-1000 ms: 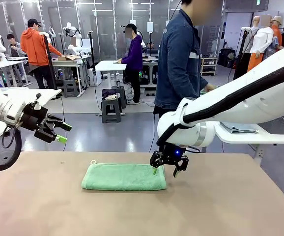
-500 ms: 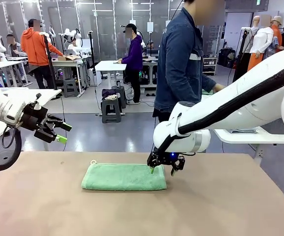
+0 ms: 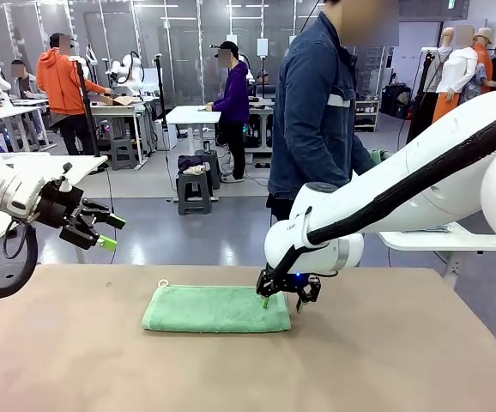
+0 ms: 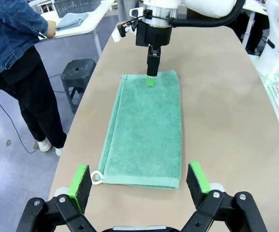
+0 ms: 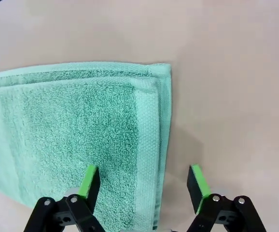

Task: Fold the towels and place them in the basket.
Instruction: When a person lays out a Towel with hook on the table, fold it in half twice.

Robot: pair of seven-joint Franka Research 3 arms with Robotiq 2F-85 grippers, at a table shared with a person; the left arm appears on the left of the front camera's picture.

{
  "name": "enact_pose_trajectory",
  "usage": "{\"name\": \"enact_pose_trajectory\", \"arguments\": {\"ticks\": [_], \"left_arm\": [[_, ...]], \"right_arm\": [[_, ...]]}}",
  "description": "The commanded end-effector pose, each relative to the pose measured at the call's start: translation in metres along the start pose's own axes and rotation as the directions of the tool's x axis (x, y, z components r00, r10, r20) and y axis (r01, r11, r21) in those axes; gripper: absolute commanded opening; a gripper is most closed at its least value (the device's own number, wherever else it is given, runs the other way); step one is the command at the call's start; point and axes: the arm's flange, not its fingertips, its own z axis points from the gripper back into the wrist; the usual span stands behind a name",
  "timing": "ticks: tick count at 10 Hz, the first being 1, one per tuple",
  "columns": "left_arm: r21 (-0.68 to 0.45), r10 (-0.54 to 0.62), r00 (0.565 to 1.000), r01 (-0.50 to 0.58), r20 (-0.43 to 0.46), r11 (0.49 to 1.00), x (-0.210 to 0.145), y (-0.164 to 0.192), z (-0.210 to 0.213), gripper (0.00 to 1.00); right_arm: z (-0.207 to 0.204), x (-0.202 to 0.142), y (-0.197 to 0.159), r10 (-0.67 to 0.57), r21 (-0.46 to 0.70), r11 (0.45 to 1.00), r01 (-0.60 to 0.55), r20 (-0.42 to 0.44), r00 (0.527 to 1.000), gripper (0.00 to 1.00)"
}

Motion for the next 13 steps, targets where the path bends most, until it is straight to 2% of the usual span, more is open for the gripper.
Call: {"name": "enact_pose_trajectory", "arguments": {"ticks": [1, 3, 4, 5, 13], "left_arm": [[-0.004, -0.007, 1.000, 0.007, 0.004, 1.000, 0.003, -0.001, 0.000, 1.00], [-0.004, -0.007, 1.000, 0.007, 0.004, 1.000, 0.003, -0.001, 0.000, 1.00], [-0.004, -0.007, 1.000, 0.007, 0.004, 1.000, 0.003, -0.001, 0.000, 1.00], [-0.004, -0.007, 1.000, 0.007, 0.004, 1.000, 0.003, -0.001, 0.000, 1.00], [-0.004, -0.007, 1.000, 0.007, 0.004, 1.000, 0.003, -0.001, 0.000, 1.00]], "right_arm": [[-0.009, -0.003, 0.009, -0.043, -0.054, 0.997, 0.046, 0.052, 0.998, 0.72], [-0.015, -0.003, 0.015, -0.046, -0.071, 0.996, 0.050, 0.057, 0.997, 0.72], [-0.016, -0.003, 0.017, -0.053, -0.073, 0.996, 0.056, 0.053, 0.997, 0.67], [-0.017, -0.003, 0.018, -0.054, -0.077, 0.995, 0.058, 0.061, 0.997, 0.57], [-0.007, -0.013, 0.040, -0.049, -0.143, 0.988, 0.057, 0.059, 0.997, 0.57]]}}
